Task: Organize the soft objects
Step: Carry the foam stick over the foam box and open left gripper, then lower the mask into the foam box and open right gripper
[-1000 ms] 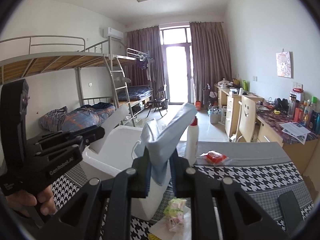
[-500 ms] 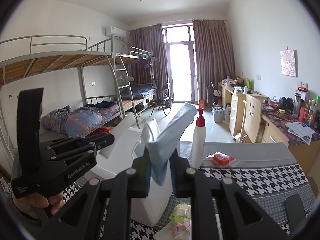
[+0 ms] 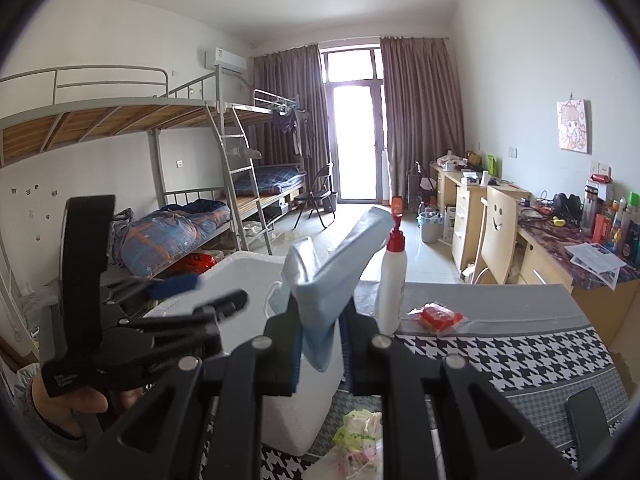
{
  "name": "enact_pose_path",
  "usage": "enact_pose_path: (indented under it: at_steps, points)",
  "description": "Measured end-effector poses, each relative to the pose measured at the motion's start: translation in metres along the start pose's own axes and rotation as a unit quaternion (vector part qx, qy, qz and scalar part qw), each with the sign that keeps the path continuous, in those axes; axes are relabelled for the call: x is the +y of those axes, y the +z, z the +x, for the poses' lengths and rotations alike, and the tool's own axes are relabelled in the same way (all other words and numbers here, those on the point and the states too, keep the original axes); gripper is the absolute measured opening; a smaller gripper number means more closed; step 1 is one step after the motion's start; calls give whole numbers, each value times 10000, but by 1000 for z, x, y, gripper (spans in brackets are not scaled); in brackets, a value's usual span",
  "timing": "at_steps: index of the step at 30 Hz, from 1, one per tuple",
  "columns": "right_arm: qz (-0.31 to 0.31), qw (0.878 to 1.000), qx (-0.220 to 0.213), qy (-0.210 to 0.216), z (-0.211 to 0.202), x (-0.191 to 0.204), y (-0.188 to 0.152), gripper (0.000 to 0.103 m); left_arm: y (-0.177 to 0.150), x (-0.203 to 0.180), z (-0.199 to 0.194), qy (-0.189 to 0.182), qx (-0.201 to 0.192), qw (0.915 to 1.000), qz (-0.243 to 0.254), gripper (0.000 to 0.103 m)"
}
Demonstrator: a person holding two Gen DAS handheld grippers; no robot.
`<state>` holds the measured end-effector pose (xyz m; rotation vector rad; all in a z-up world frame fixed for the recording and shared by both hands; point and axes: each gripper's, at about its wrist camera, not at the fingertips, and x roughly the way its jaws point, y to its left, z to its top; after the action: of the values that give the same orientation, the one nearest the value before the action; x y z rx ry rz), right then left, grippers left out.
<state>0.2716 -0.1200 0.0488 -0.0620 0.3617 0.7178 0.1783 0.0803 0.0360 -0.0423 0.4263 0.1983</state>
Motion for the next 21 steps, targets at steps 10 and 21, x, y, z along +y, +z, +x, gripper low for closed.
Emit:
enact_pose_path:
  at_steps: [10,21]
  points:
    - [-56,10000,-19,73,3,10,3,20,4,25,-11,120,-175,9994,-281,99]
    - [-145,9995,98,268,17,22,7,20,1,39,-23,309,-339,9984,-329,99]
